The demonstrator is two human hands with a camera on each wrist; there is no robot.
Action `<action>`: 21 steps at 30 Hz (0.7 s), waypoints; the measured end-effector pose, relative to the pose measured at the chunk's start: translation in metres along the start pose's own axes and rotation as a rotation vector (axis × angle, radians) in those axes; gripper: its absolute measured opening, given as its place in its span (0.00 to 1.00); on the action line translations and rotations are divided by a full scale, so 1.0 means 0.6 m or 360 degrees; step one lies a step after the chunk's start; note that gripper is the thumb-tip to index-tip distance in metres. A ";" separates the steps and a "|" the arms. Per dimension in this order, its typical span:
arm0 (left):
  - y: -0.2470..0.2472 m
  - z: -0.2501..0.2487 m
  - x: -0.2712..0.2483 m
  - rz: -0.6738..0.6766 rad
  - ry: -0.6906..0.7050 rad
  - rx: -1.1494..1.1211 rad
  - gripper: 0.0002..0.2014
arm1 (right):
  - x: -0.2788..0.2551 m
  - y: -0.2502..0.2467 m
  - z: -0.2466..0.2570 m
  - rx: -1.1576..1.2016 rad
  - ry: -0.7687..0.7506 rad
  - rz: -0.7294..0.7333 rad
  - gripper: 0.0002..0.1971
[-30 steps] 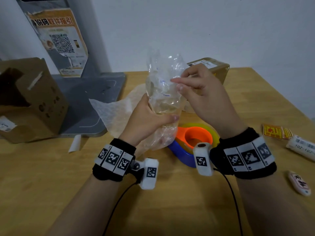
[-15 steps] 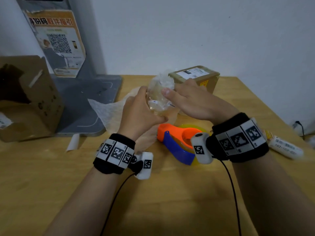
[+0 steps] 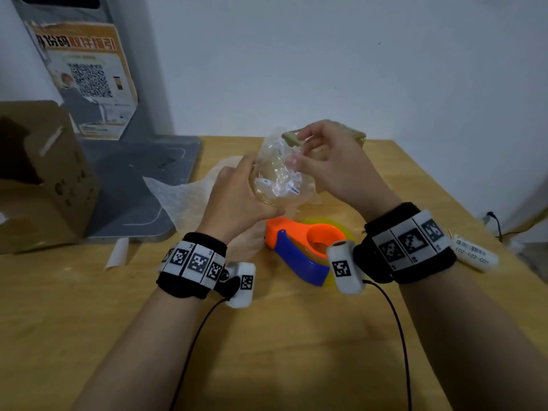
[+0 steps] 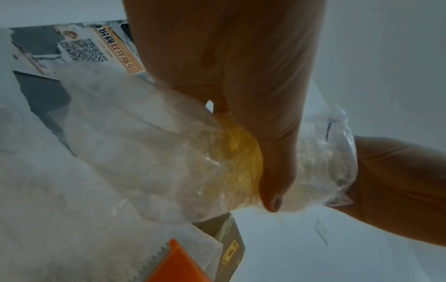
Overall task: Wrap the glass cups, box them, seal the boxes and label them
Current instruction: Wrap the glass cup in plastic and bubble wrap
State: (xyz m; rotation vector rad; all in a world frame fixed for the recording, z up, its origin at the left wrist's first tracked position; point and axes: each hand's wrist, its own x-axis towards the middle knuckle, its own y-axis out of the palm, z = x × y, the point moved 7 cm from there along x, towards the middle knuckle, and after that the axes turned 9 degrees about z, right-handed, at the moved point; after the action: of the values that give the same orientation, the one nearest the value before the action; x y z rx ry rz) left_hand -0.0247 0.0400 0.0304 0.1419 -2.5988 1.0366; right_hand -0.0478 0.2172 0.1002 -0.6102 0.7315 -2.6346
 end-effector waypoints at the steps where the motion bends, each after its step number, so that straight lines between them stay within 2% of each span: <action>1: 0.000 -0.002 -0.001 -0.0010 0.0004 -0.0003 0.42 | 0.000 -0.005 0.003 -0.0089 -0.0016 -0.0041 0.07; 3: 0.000 -0.003 -0.002 -0.0023 0.0010 -0.0010 0.43 | -0.002 -0.010 0.006 -0.0128 0.0012 -0.0018 0.05; 6: 0.004 -0.006 -0.003 -0.0003 0.0036 0.0038 0.44 | -0.007 -0.002 0.003 -0.0176 0.0058 0.0101 0.09; 9: 0.011 -0.008 -0.002 0.0048 0.0056 0.0049 0.43 | -0.016 0.021 0.013 -0.0411 0.0054 0.0344 0.22; 13: 0.010 0.002 0.001 0.0022 0.0080 0.0079 0.43 | -0.040 0.037 0.028 -0.0117 0.0316 0.0613 0.32; 17: 0.008 0.002 0.000 0.0010 0.0088 0.0204 0.42 | -0.043 0.050 0.028 -0.0196 0.0367 0.0676 0.41; 19: 0.001 -0.004 -0.002 -0.0014 0.0087 0.0256 0.44 | -0.035 0.057 0.022 -0.0218 0.0374 0.0685 0.38; 21: -0.004 -0.012 -0.003 -0.0036 0.0110 0.0285 0.47 | -0.028 0.061 0.018 -0.0230 0.0376 0.0698 0.24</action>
State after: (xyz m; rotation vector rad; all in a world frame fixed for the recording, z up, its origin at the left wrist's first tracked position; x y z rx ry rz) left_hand -0.0202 0.0430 0.0364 0.1753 -2.4355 1.2424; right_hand -0.0208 0.1905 0.0831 -0.1459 1.0025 -2.2768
